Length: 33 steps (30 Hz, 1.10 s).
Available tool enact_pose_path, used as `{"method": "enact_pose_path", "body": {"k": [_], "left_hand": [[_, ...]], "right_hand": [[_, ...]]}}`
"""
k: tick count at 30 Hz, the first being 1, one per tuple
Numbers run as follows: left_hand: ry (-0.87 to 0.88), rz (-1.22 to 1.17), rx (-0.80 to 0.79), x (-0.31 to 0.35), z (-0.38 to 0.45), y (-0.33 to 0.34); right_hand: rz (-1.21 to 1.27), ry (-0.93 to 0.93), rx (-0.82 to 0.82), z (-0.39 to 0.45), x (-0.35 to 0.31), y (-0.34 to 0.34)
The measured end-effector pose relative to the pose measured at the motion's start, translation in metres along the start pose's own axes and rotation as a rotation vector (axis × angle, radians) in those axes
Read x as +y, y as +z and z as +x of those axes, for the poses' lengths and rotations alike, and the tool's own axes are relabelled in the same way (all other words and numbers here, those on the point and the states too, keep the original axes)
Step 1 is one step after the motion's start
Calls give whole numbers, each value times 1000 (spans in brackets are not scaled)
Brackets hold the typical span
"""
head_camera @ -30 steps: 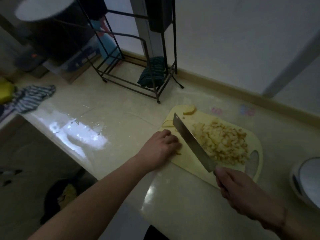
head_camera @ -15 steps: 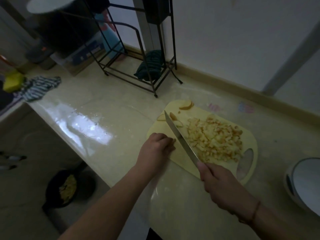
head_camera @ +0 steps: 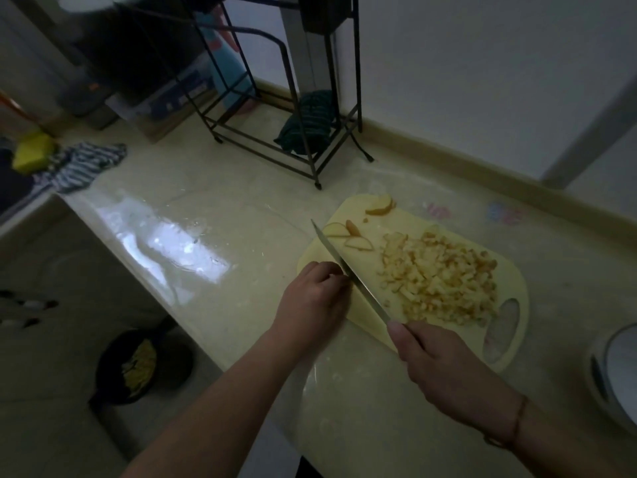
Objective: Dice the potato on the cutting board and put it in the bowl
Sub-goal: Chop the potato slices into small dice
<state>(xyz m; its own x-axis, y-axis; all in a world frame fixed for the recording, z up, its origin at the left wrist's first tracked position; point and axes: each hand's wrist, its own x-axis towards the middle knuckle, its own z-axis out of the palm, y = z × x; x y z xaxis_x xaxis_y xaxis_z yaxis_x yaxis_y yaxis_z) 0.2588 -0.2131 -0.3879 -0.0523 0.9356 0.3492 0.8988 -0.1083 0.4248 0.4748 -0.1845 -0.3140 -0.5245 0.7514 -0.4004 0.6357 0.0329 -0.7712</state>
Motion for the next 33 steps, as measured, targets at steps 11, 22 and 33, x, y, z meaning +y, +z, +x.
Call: {"method": "enact_pose_path", "body": {"k": [11,22,33], "left_hand": [[61,19,-17,1,3,1],[113,31,-47,-5,5,-4],[121,-21,-25,-6,3,-2]], "right_hand": [[-37,-31,-13,-13,15,-10],[-119,-144,27,14,11,2],[-171,-114,22,14,6,3]]}}
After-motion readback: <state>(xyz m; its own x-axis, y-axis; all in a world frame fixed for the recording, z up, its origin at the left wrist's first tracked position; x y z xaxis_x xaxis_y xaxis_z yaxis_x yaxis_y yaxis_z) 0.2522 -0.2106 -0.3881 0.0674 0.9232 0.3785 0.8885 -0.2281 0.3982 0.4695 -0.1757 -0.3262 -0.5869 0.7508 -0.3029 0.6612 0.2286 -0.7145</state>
